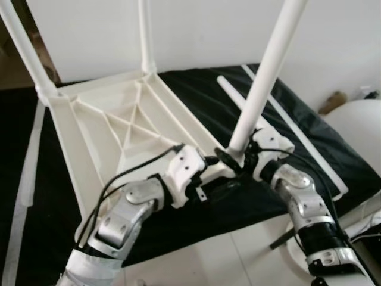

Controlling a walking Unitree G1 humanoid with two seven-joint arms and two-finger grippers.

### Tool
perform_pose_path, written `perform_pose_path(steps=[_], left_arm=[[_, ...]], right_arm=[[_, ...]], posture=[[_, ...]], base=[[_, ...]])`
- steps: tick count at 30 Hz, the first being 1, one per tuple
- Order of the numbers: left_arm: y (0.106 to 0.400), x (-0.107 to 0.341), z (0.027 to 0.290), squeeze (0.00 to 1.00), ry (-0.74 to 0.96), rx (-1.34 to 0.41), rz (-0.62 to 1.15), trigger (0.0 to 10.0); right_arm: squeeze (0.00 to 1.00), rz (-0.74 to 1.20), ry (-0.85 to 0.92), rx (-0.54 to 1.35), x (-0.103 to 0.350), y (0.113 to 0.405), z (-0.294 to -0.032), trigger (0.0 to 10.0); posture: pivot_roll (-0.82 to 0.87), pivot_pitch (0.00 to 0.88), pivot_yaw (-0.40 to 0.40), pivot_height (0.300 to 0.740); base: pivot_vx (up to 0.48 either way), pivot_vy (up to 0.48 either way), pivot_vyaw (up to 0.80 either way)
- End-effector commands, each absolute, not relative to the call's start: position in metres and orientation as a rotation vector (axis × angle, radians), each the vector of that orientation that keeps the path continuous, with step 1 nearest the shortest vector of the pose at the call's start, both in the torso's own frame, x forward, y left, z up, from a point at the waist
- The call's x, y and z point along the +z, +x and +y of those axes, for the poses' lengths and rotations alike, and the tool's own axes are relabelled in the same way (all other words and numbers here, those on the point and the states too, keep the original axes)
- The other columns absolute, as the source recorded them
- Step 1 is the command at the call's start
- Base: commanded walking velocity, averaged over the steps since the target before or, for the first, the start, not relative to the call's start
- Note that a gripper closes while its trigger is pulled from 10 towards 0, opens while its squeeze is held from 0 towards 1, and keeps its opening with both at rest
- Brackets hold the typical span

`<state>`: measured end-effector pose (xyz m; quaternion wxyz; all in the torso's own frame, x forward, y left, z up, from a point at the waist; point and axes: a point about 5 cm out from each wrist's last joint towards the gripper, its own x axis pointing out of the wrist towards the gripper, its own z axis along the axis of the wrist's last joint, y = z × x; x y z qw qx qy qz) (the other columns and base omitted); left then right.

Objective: Building children table

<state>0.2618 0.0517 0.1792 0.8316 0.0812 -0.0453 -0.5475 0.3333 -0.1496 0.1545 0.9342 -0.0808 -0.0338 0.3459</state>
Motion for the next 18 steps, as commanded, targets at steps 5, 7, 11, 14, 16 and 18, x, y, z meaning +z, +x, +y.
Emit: perform_pose_path(steps=[5,7,11,14,16,18], left_arm=[[0.263,0.178,0.051,0.0,0.188,-1.164,-0.099,10.0],[0.262,0.178,0.051,0.0,0.187,-1.165,-0.098,10.0],[0.26,0.177,0.051,0.0,0.181,-1.173,-0.096,10.0],[0.26,0.177,0.05,0.0,0.176,-1.182,-0.092,10.0],[0.26,0.177,0.05,0.0,0.176,-1.186,-0.092,10.0],[0.26,0.177,0.05,0.0,0.179,-1.188,-0.094,10.0]], right_arm=[[0.0,-0.051,-0.175,0.712,0.148,0.335,-0.154,0.0],[0.0,-0.039,-0.157,0.698,0.144,0.334,-0.158,0.0],[0.0,-0.018,-0.134,0.665,0.137,0.332,-0.163,0.0],[0.0,-0.012,-0.108,0.63,0.134,0.332,-0.168,0.0],[0.0,-0.007,-0.088,0.608,0.132,0.332,-0.169,10.0],[0.0,-0.002,-0.066,0.588,0.131,0.331,-0.17,10.0]], posture=[[-0.02,0.022,-0.028,0.74],[-0.02,0.02,-0.028,0.74],[-0.02,0.02,-0.024,0.74],[-0.03,0.021,-0.023,0.74],[-0.03,0.021,-0.022,0.74],[-0.03,0.021,-0.022,0.74]], base=[[0.0,0.0,0.0],[0.0,0.0,0.0],[0.0,0.0,0.0],[0.0,0.0,0.0],[0.0,0.0,0.0],[0.0,0.0,0.0]])
